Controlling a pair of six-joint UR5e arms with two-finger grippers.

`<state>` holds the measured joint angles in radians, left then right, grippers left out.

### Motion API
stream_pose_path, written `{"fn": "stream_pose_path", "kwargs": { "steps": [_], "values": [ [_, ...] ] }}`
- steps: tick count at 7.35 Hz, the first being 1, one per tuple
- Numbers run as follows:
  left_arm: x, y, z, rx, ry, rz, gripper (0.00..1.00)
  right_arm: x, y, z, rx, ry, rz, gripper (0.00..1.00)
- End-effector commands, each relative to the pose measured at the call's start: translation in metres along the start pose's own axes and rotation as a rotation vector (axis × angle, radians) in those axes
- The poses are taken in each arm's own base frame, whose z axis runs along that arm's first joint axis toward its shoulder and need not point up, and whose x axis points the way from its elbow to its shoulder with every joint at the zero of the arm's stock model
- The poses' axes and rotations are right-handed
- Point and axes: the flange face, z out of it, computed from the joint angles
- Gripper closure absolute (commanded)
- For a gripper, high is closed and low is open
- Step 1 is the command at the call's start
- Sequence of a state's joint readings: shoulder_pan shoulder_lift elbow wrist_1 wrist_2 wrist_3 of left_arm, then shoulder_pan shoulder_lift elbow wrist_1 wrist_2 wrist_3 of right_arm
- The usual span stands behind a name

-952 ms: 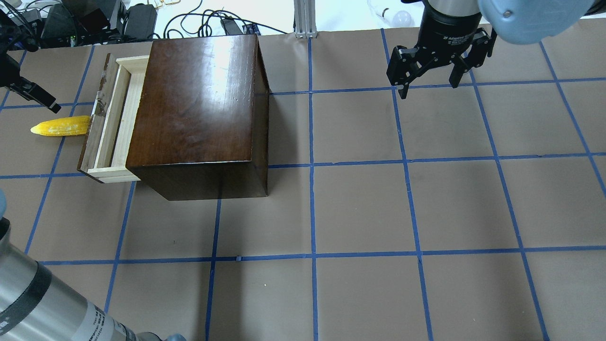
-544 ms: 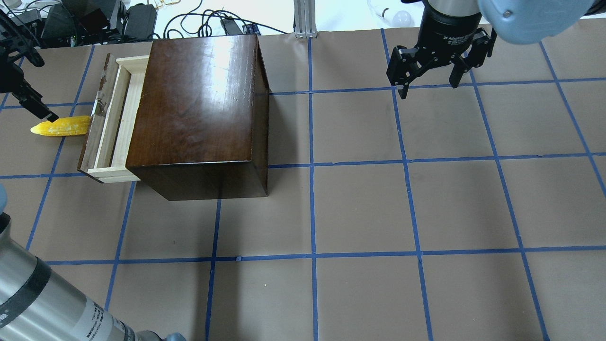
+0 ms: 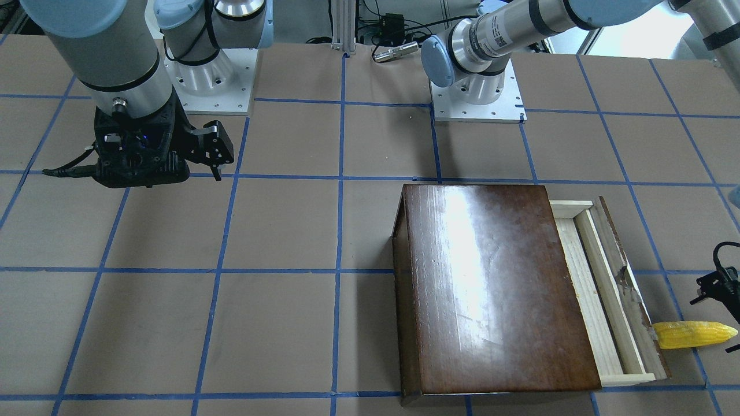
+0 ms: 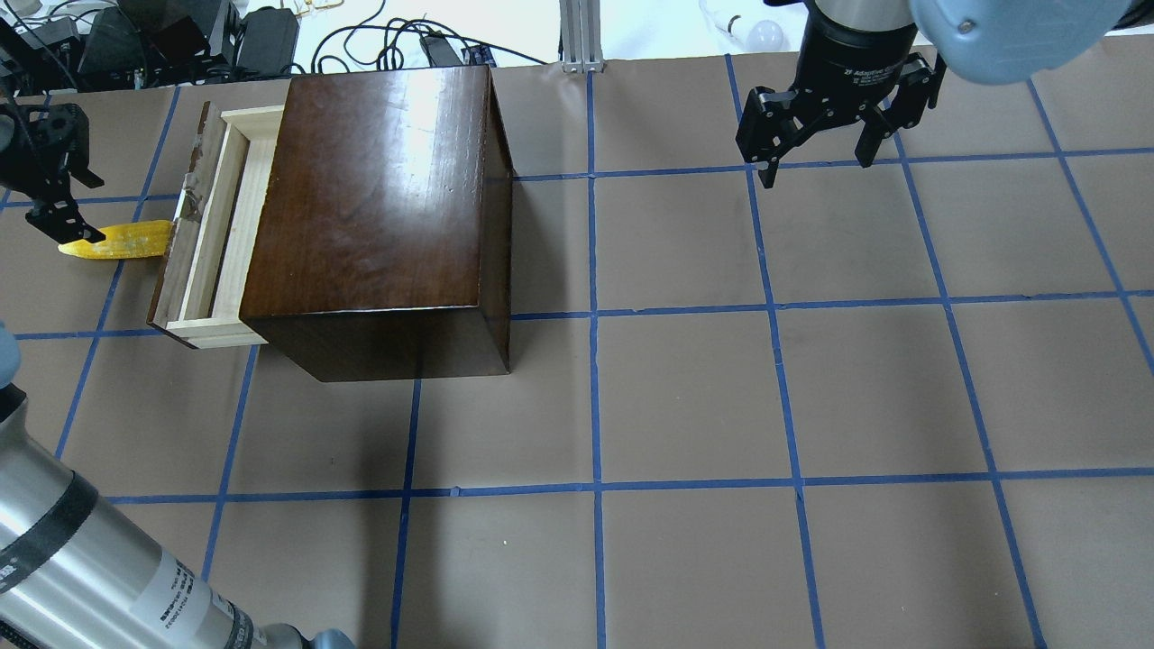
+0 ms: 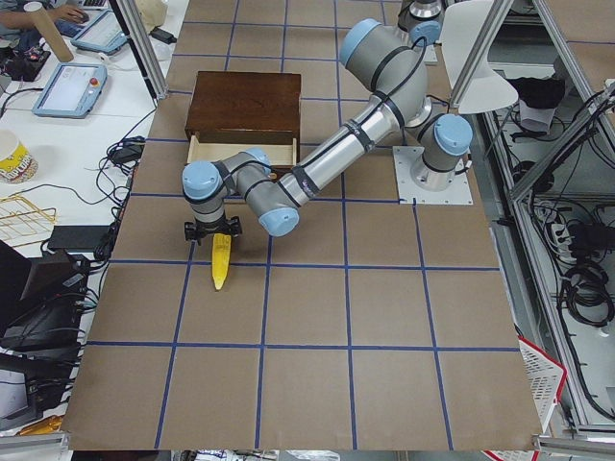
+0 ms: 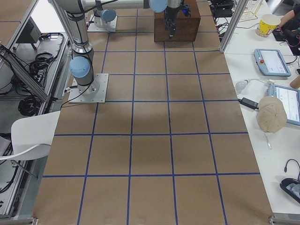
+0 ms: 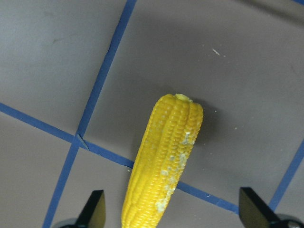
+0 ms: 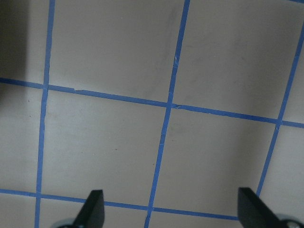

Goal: Open drawer and put corn inside
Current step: 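Lower the left gripper and grasp the yellow corn cob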

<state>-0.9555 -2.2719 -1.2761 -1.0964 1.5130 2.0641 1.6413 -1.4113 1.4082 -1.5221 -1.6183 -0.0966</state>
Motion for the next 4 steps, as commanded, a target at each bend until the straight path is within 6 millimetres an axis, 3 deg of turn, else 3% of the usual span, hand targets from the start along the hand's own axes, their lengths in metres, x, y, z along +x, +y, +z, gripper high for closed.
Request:
{"fn": "stream_pose_path", "kwargs": {
  "steps": [1, 3, 4],
  "values": [
    [-0.006, 0.005, 0.025, 0.006, 0.008, 0.137, 0.00, 0.000, 0.000, 0.000, 0.000, 0.000, 0.000, 0.00],
    [-0.008, 0.009, 0.047, 0.012, 0.029, 0.128, 0.00, 0.000, 0.000, 0.000, 0.000, 0.000, 0.000, 0.00],
    [-0.008, 0.010, 0.048, 0.008, 0.032, 0.130, 0.00, 0.000, 0.000, 0.000, 0.000, 0.000, 0.000, 0.00]
  ]
}}
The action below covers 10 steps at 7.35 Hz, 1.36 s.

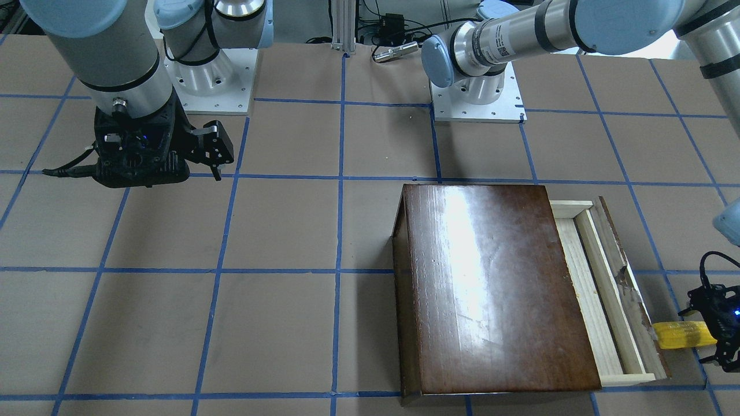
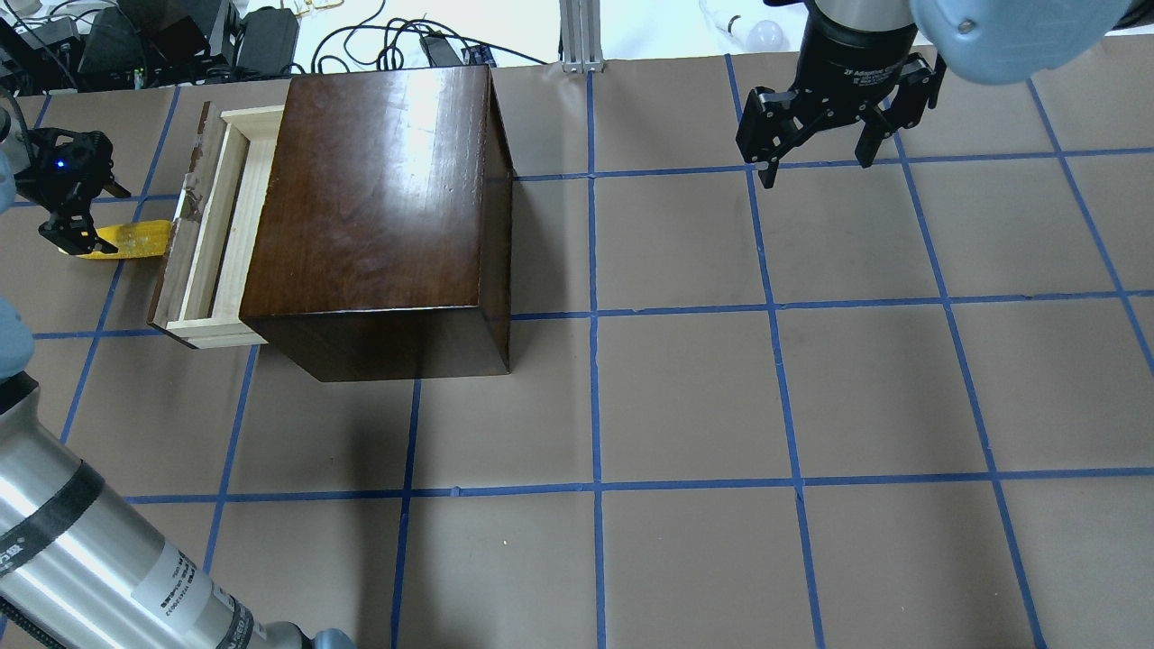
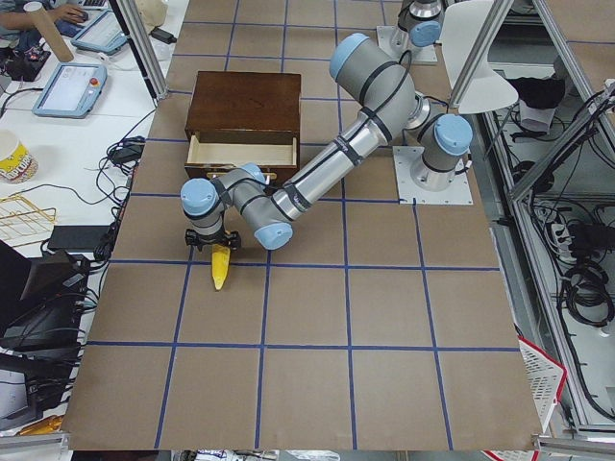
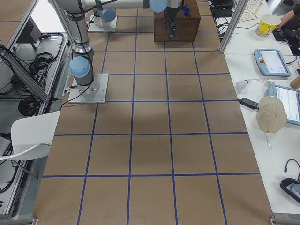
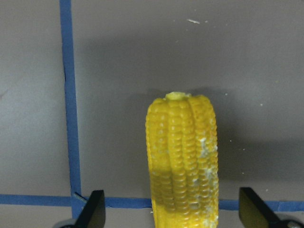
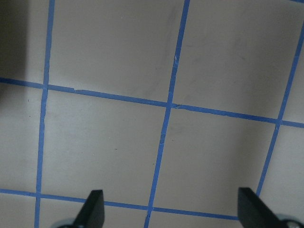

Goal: Open drawer and put corn inside
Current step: 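Lower the left gripper and grasp the yellow corn cob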

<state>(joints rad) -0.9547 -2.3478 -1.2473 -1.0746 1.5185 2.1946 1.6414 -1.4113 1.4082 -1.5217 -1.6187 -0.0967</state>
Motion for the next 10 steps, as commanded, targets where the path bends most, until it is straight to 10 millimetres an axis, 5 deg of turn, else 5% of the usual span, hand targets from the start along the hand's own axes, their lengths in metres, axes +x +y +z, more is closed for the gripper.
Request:
{"fn": "stream_pose_path", "kwargs": {
  "steps": [1, 3, 5, 8, 10],
  "values": [
    [0.002, 0.001, 0.010, -0.002, 0.018, 0.001, 0.00, 0.000, 0.000, 0.000, 0.000, 0.000, 0.000, 0.00],
    [0.005, 0.007, 0.008, -0.062, 0.053, -0.028, 0.04, 0.000, 0.000, 0.000, 0.000, 0.000, 0.000, 0.00],
    [0.005, 0.007, 0.006, -0.060, 0.048, -0.026, 0.55, 0.000, 0.000, 0.000, 0.000, 0.000, 0.002, 0.00],
    [0.003, 0.005, -0.008, -0.064, 0.026, -0.026, 0.96, 0.000, 0.000, 0.000, 0.000, 0.000, 0.000, 0.00],
    [-0.001, 0.000, -0.037, -0.029, -0.045, -0.130, 1.00, 0.000, 0.000, 0.000, 0.000, 0.000, 0.002, 0.00]
  ]
}}
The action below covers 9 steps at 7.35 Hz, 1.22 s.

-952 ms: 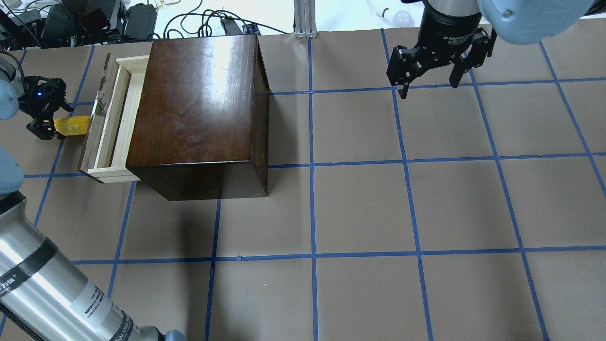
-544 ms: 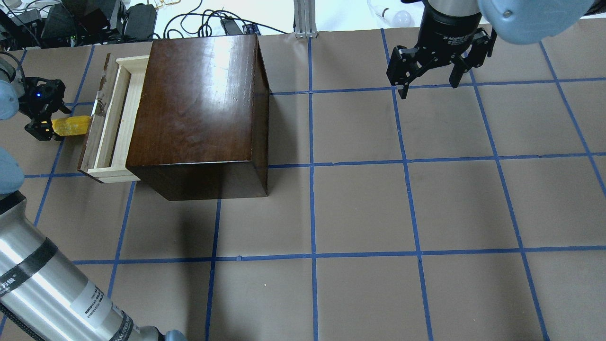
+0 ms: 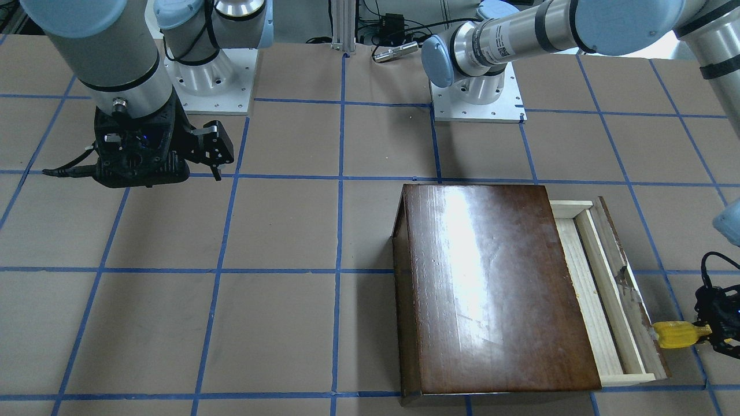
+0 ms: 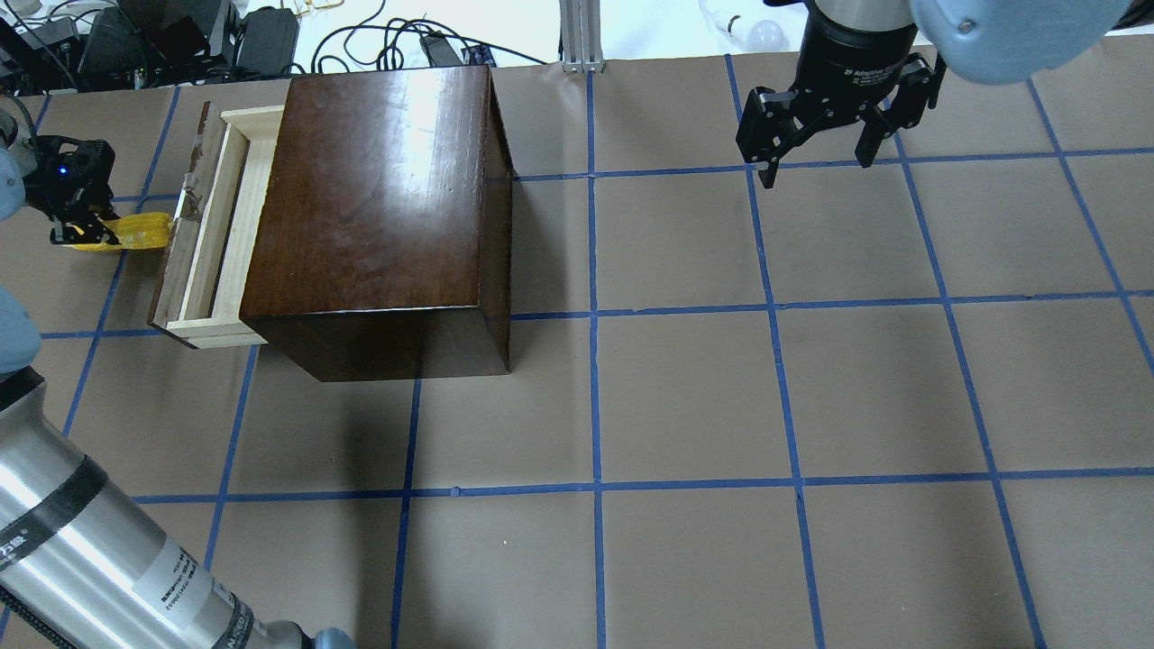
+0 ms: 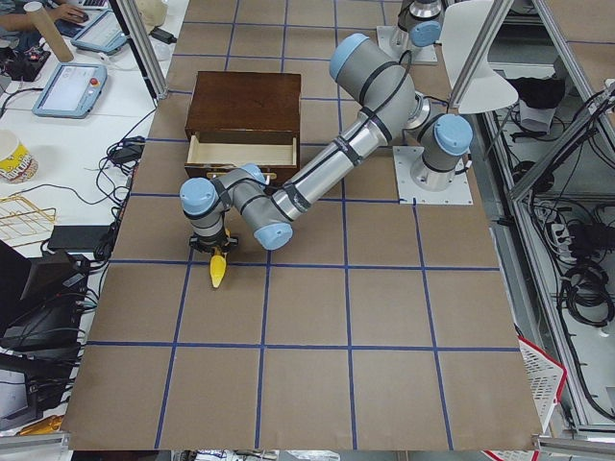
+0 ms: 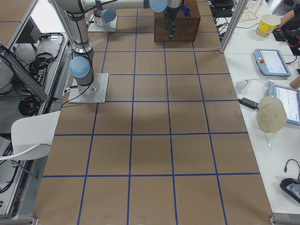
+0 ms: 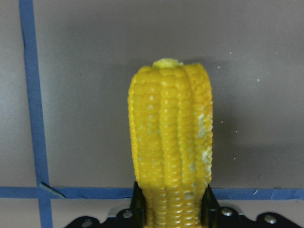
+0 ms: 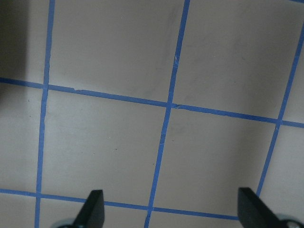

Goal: Open drawer and put corn inside
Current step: 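Lift the corn with the left gripper and carry it over the open drawer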

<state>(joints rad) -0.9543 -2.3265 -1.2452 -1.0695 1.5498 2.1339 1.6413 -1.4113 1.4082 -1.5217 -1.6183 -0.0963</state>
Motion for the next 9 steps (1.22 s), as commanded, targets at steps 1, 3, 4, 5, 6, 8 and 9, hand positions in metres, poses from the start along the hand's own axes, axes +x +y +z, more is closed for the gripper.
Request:
{"fn": "stream_pose_path", "kwargs": {
  "steps": [1, 3, 4, 5, 6, 8, 9],
  "values": [
    [-0.001, -0.006, -0.048, -0.001, -0.059, -0.157, 1.00, 0.000, 0.000, 0.000, 0.000, 0.000, 0.000, 0.00],
    [0.007, -0.015, -0.095, 0.004, -0.063, -0.286, 1.00, 0.000, 0.000, 0.000, 0.000, 0.000, 0.001, 0.00],
    [0.011, -0.021, -0.108, 0.010, -0.065, -0.412, 1.00, 0.000, 0.000, 0.000, 0.000, 0.000, 0.001, 0.00],
    [0.014, -0.030, -0.123, 0.015, -0.065, -0.528, 1.00, 0.000, 0.000, 0.000, 0.000, 0.000, 0.000, 0.00],
    [0.016, -0.039, -0.139, 0.021, -0.067, -0.680, 1.00, 0.000, 0.000, 0.000, 0.000, 0.000, 0.000, 0.00],
    [0.011, -0.071, -0.164, 0.026, -0.092, -0.837, 1.00, 0.000, 0.000, 0.000, 0.000, 0.000, 0.000, 0.00],
    [0.010, -0.087, -0.175, 0.016, -0.106, -0.896, 1.00, 0.000, 0.000, 0.000, 0.000, 0.000, 0.001, 0.00]
  ]
}}
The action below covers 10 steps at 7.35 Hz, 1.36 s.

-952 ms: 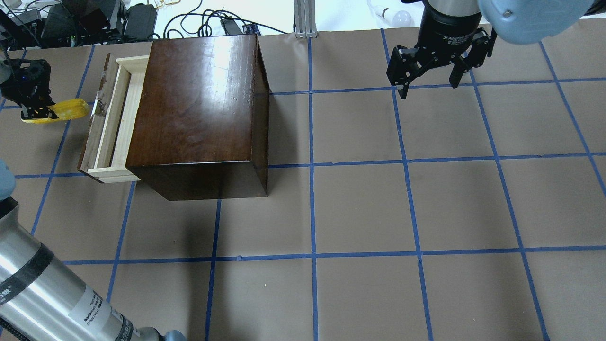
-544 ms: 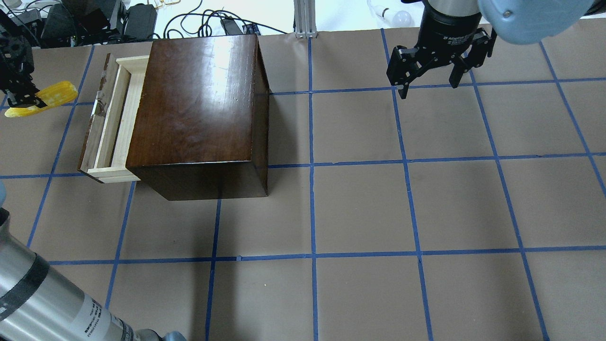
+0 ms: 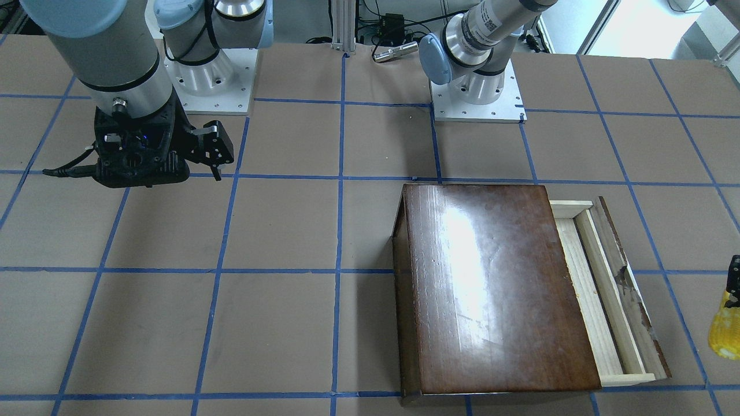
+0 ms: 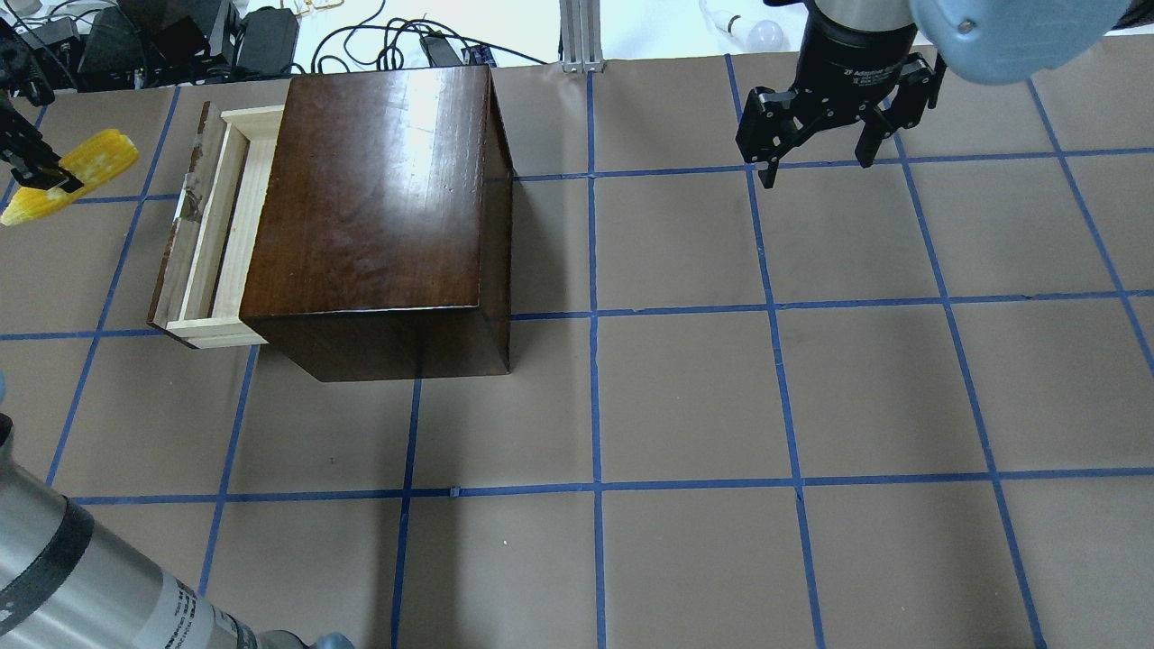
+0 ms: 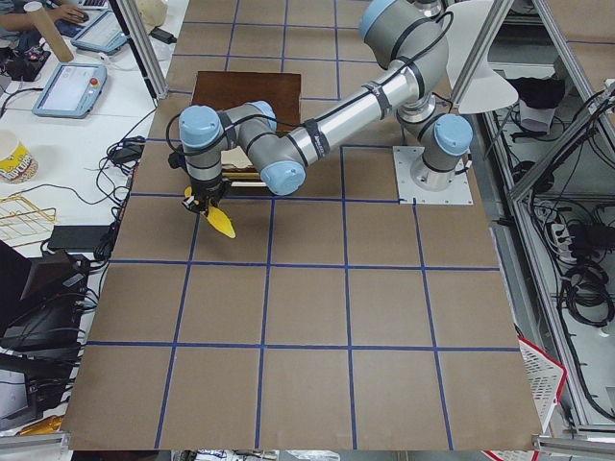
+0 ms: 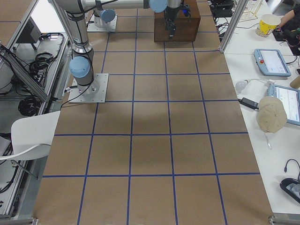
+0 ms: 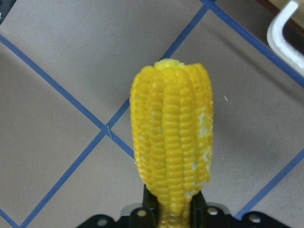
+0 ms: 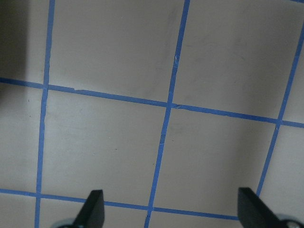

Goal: Open drawer and put corn inside
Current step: 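Lift the corn with the left gripper and carry it over the open drawer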

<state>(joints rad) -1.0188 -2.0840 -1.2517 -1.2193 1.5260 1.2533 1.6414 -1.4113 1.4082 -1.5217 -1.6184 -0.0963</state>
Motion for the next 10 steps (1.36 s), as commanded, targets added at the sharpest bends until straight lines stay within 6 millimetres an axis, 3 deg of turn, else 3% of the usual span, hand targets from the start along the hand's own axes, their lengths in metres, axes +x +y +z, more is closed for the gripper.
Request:
{"fn": "stream_pose_path", "kwargs": {
  "steps": [1, 4, 7, 10],
  "values": [
    [0.019, -0.023, -0.026, -0.005, -0.032, -0.087, 1.00, 0.000, 0.000, 0.000, 0.001, 0.000, 0.000, 0.00],
    [0.043, -0.047, -0.041, -0.005, -0.017, -0.217, 1.00, 0.000, 0.000, 0.000, 0.000, 0.000, 0.001, 0.00],
    [0.085, -0.089, -0.057, -0.007, 0.006, -0.417, 0.99, 0.000, 0.000, 0.000, 0.000, 0.000, 0.000, 0.00],
    [0.106, -0.098, -0.054, -0.056, 0.066, -0.648, 0.96, 0.000, 0.000, 0.000, 0.000, 0.000, 0.000, 0.00]
  ]
}}
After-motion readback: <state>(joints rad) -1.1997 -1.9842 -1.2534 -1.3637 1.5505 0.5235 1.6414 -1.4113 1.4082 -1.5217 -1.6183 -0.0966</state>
